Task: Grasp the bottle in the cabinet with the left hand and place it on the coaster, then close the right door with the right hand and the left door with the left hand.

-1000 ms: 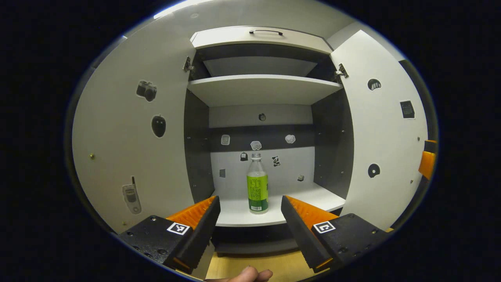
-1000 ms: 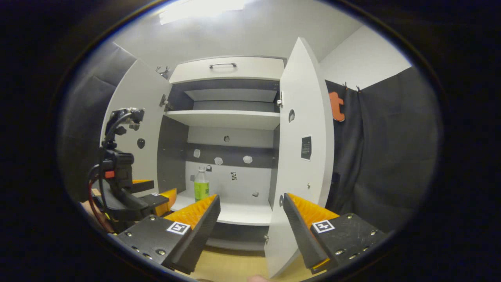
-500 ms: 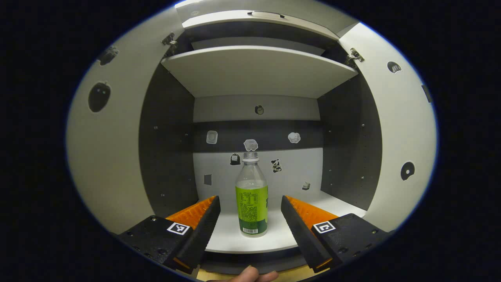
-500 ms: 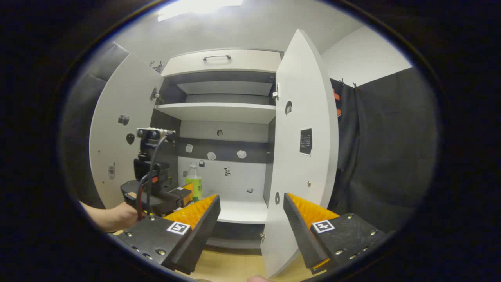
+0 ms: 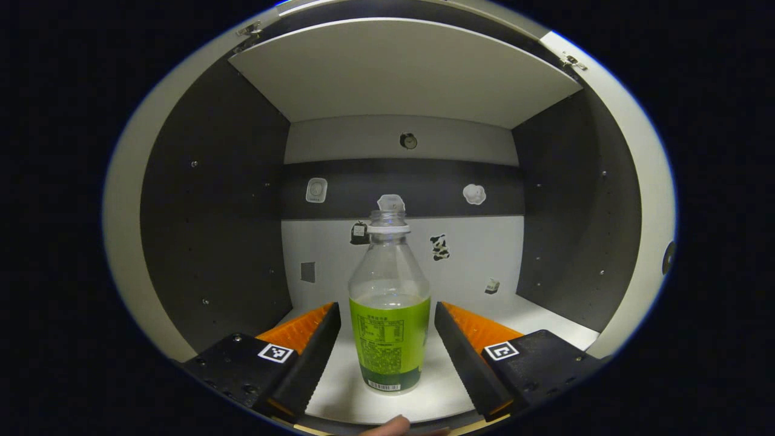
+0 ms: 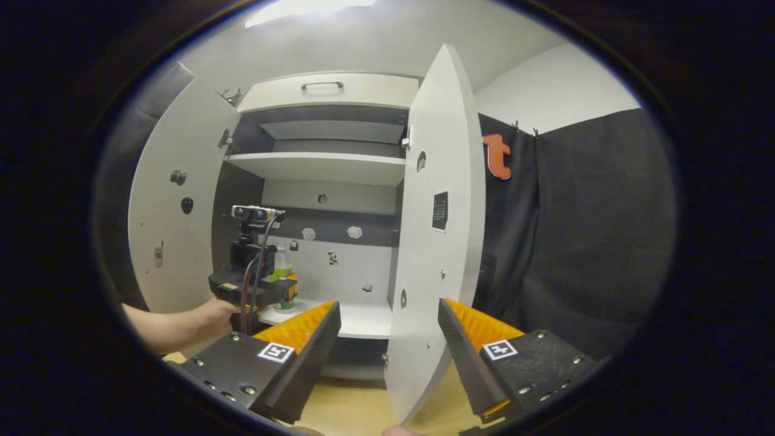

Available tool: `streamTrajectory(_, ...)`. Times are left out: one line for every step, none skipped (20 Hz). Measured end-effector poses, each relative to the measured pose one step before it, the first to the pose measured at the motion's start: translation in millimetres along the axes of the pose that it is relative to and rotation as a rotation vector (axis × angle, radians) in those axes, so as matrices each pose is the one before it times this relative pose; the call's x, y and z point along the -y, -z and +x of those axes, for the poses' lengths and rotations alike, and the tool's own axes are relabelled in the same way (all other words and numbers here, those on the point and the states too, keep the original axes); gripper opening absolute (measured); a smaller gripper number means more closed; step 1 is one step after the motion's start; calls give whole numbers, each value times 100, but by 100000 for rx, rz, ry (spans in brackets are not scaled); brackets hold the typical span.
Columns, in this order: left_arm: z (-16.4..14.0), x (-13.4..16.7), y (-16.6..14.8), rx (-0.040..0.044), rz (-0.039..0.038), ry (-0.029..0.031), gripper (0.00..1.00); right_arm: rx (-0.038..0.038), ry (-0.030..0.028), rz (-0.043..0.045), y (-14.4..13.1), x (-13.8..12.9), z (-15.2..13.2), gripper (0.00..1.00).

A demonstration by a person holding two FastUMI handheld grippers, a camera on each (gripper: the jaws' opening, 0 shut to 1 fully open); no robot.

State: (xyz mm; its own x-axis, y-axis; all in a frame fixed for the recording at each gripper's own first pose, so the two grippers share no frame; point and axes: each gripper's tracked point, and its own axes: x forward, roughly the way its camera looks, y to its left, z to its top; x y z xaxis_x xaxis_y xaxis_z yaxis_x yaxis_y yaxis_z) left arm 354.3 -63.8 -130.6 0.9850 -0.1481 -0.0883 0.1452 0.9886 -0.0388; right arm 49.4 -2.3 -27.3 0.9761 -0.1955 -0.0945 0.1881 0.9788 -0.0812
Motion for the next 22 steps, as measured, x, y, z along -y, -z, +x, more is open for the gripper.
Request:
streamTrajectory(-164, 521, 156, -1721, 1365, 1973, 98, -205, 366, 508, 46, 197, -205, 98)
streamTrajectory(-419, 203, -61, -976, 1339, 348, 93, -360, 624, 644, 54, 261, -320, 97)
streamTrajectory(-102, 3, 12, -802, 317, -667, 79, 3, 575, 617, -43, 223, -383, 97)
streamTrajectory(-830, 136, -308, 318, -1182, 463, 81, 209, -105, 871, -75, -4, -232, 96)
streamTrajectory(-944, 183, -374, 364, -1590, 675, 81, 329, -268, 1059, -94, 163, -395, 97)
streamTrajectory(-1082, 185, -229, -329, -1152, 1095, 81, 378, -284, 801, -122, 248, -741, 96)
streamTrajectory(-941, 130, -298, -71, -746, 823, 81, 130, -295, 515, -75, 164, -654, 97)
streamTrajectory(-1102, 187, -374, 247, -208, 813, 80, 130, -6, 352, -42, 144, -364, 97)
streamTrajectory(-1171, 197, -601, 1105, 197, 833, 80, 210, -138, 367, -85, 156, -482, 97)
streamTrajectory(-1111, 112, -669, 1497, 348, 571, 80, 300, -356, 358, -72, 99, -380, 98)
streamTrajectory(-1328, 22, -510, 772, 792, 65, 80, 446, -555, 411, -138, 95, -358, 97)
streamTrajectory(-1327, -18, -375, 235, 803, -48, 80, 237, -553, 359, -10, 138, -516, 98)
streamTrajectory(-1356, 141, -336, 317, 520, 111, 80, 240, -481, 310, -42, 110, -391, 98)
streamTrajectory(-1448, 63, -368, 721, -24, -81, 80, 678, -605, 229, -158, 268, -482, 97)
streamTrajectory(-1402, 25, -95, 540, -340, -492, 80, 850, -649, 378, -237, 186, -420, 96)
streamTrajectory(-1529, 183, 3, 88, -210, 25, 80, 782, -744, 454, -126, 233, -449, 97)
streamTrajectory(-1470, 83, 285, 7, 807, -563, 80, 472, -498, 354, -109, 329, -331, 97)
streamTrajectory(-1433, 85, 200, -43, 1332, -372, 80, 517, -78, 269, -178, 499, -356, 97)
streamTrajectory(-1368, 516, 214, 1271, 1087, 794, 80, 350, -454, 302, -120, 406, -340, 97)
streamTrajectory(-1149, 526, 73, 1399, 910, 1131, 80, 446, -715, 418, -61, 314, -491, 97)
streamTrajectory(-1487, 611, 694, -404, 587, 1291, 79, 223, -596, 383, -37, 392, -418, 97)
streamTrajectory(-1443, 562, 1009, -2337, 974, 794, 79, -273, -259, 206, 94, 513, -388, 97)
